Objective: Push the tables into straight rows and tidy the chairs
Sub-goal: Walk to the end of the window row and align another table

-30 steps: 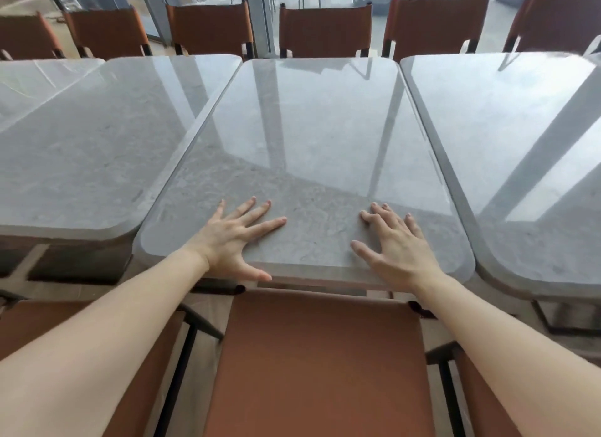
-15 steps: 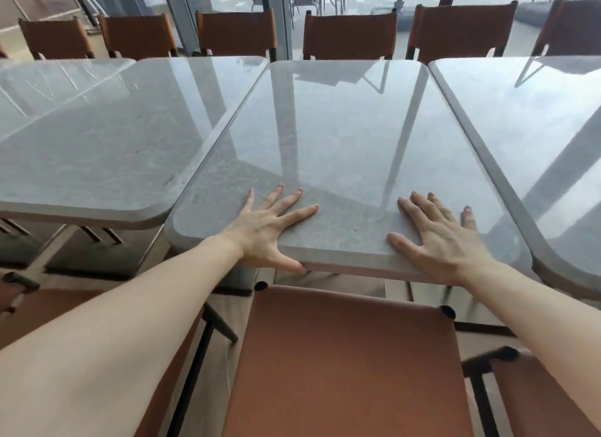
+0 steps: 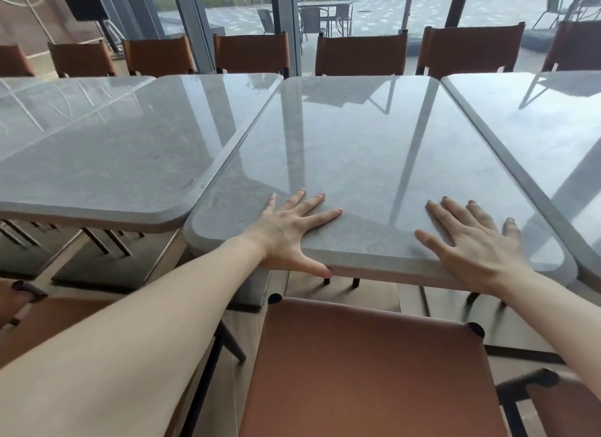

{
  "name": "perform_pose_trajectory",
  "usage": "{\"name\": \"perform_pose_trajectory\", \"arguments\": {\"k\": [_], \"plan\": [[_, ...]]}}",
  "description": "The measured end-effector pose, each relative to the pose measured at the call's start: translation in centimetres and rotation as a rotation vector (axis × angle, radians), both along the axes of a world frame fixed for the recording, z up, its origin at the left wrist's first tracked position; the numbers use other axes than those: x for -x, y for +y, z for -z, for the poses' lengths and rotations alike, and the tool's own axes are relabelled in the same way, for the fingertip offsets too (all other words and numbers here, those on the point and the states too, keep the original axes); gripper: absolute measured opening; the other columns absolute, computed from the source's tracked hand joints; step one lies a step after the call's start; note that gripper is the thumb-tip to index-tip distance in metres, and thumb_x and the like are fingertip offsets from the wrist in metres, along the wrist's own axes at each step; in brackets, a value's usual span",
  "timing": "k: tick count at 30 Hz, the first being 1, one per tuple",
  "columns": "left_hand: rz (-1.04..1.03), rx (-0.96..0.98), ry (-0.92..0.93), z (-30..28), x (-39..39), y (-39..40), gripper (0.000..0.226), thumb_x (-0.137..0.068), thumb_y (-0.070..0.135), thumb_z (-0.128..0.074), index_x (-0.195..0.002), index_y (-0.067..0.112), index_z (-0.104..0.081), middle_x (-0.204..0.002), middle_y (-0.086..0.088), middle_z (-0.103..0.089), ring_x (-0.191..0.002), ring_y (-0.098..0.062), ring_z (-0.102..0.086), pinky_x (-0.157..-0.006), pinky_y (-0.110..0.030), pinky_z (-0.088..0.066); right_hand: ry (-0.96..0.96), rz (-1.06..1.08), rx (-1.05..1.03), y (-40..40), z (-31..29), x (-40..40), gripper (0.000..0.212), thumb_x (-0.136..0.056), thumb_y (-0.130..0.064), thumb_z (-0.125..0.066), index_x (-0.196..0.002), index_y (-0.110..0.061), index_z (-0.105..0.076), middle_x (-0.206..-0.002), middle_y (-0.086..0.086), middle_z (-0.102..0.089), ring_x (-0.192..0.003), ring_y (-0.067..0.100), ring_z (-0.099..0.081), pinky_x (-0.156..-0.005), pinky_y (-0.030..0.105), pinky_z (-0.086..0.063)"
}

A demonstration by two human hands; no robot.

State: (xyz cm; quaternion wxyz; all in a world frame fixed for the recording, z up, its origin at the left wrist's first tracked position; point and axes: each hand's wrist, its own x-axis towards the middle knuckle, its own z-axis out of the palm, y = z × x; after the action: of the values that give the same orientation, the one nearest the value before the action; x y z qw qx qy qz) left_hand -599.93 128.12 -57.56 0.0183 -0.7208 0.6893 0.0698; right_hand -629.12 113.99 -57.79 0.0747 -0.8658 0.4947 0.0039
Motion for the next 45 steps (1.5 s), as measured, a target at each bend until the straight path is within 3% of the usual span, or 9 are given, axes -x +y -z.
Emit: {"name": "perform_pose_trajectory", "arguments": {"k": [4, 20, 31, 38, 45], "plan": [[0.0, 0.003, -0.001, -0.1, 0.1, 0.1, 0.111, -0.067, 0.088, -0.061, -0.154, 0.057, 0.0, -0.169, 0.015, 0.009, -0.156, -0.017, 0.013, -0.12, -0.066, 0.008, -0.002, 0.001, 0.006, 0.0, 0.0, -0.1, 0.1, -0.066, -0.092, 0.006, -0.156, -0.049, -0.002, -0.166, -0.022, 0.004, -0.155, 0.012, 0.004, -0.12, 0.061, -0.002], [0.013, -0.031, -0.023, -0.3, 0.0, -0.6, 0.112, -0.068, 0.087, -0.059, -0.154, 0.057, 0.007, -0.168, 0.013, 0.015, -0.154, -0.02, 0.02, -0.118, -0.068, 0.01, 0.034, -0.021, 0.076, -1.2, 0.4, -0.2, 0.097, -0.067, -0.086, 0.005, -0.156, -0.049, -0.001, -0.166, -0.021, 0.001, -0.155, 0.013, 0.002, -0.121, 0.056, -0.01], [0.01, -0.047, -0.026, -0.5, -0.2, -1.0, 0.113, -0.069, 0.087, -0.059, -0.154, 0.056, 0.006, -0.169, 0.012, 0.015, -0.155, -0.022, 0.02, -0.118, -0.069, 0.01, 0.007, -0.03, 0.073, -1.8, 0.4, -0.5, 0.093, -0.074, -0.09, 0.001, -0.157, -0.047, -0.005, -0.167, -0.02, -0.002, -0.155, 0.013, -0.001, -0.119, 0.055, -0.011], [0.01, -0.045, -0.033, -0.6, -0.4, -1.4, 0.111, -0.07, 0.086, -0.06, -0.154, 0.056, 0.007, -0.169, 0.012, 0.015, -0.155, -0.021, 0.02, -0.118, -0.068, 0.01, -0.017, -0.025, 0.047, -1.9, 0.1, -0.7, 0.079, -0.086, -0.077, -0.02, -0.157, -0.045, -0.011, -0.167, -0.02, -0.005, -0.155, 0.014, -0.002, -0.12, 0.057, -0.009], [0.003, -0.051, -0.023, -0.7, -0.5, -1.8, 0.112, -0.07, 0.085, -0.062, -0.154, 0.057, 0.006, -0.168, 0.013, 0.015, -0.155, -0.02, 0.02, -0.119, -0.068, 0.01, -0.042, -0.032, 0.057, -2.4, 0.2, -0.9, 0.078, -0.086, -0.076, -0.02, -0.156, -0.045, -0.013, -0.167, -0.019, -0.007, -0.155, 0.014, -0.004, -0.119, 0.056, -0.011]]}}
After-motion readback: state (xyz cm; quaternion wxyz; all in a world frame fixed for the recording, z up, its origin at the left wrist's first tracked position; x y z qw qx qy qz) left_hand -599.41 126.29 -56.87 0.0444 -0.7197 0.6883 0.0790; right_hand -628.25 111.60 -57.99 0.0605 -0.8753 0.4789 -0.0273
